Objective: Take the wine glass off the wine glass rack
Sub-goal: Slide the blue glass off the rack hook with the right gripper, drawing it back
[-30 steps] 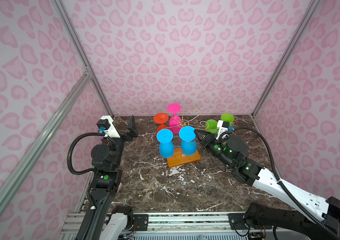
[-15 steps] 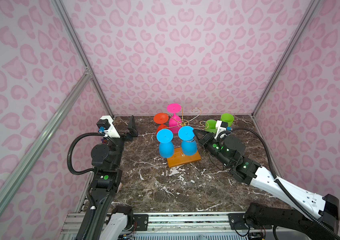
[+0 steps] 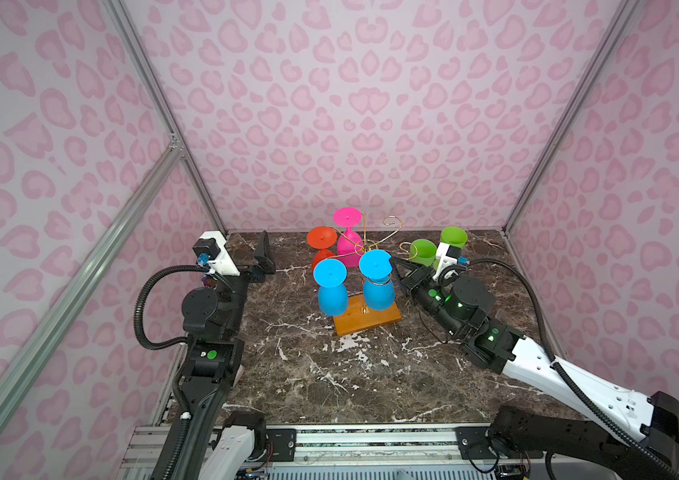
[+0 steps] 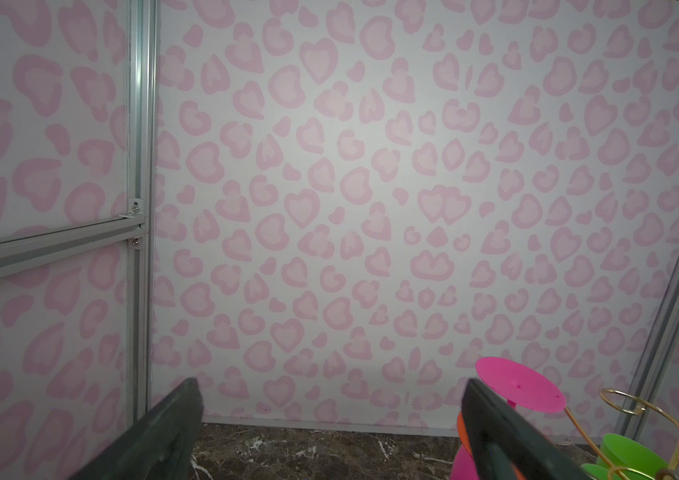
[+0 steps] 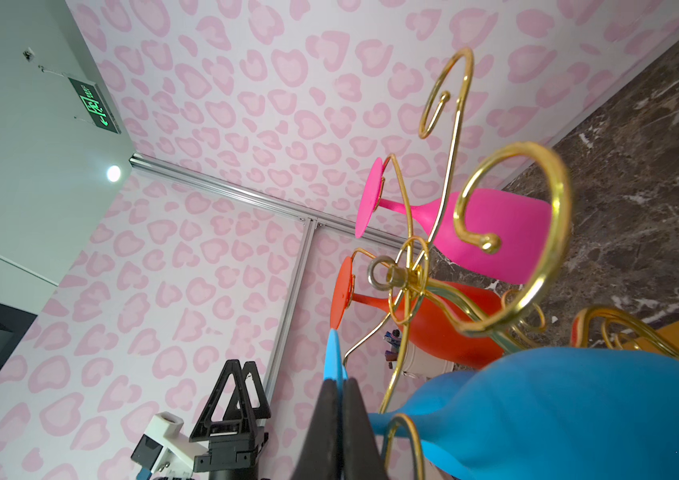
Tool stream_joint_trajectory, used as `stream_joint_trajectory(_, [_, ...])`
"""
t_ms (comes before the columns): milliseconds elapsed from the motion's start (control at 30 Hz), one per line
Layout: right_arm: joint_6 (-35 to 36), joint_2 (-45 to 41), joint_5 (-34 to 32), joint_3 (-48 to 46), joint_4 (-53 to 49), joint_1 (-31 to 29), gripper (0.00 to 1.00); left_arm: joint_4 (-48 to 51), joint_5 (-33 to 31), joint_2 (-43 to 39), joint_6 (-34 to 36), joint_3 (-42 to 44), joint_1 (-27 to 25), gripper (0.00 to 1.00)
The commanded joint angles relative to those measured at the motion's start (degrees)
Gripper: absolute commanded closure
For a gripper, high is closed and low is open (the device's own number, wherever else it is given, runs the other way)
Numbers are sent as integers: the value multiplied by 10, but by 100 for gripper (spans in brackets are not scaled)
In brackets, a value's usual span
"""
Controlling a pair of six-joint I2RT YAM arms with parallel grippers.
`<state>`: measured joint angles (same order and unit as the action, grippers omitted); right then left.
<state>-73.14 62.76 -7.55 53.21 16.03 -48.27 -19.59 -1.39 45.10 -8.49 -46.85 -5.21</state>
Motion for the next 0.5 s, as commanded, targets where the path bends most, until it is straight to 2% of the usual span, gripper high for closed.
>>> stream_joint_trajectory(0, [-23, -10, -35, -18, 47, 0, 100, -12, 0, -2, 3, -9, 1, 1])
stream_joint_trajectory(467, [-81, -37, -78, -65, 85, 1, 100, -11, 0, -3, 3, -9, 0, 1])
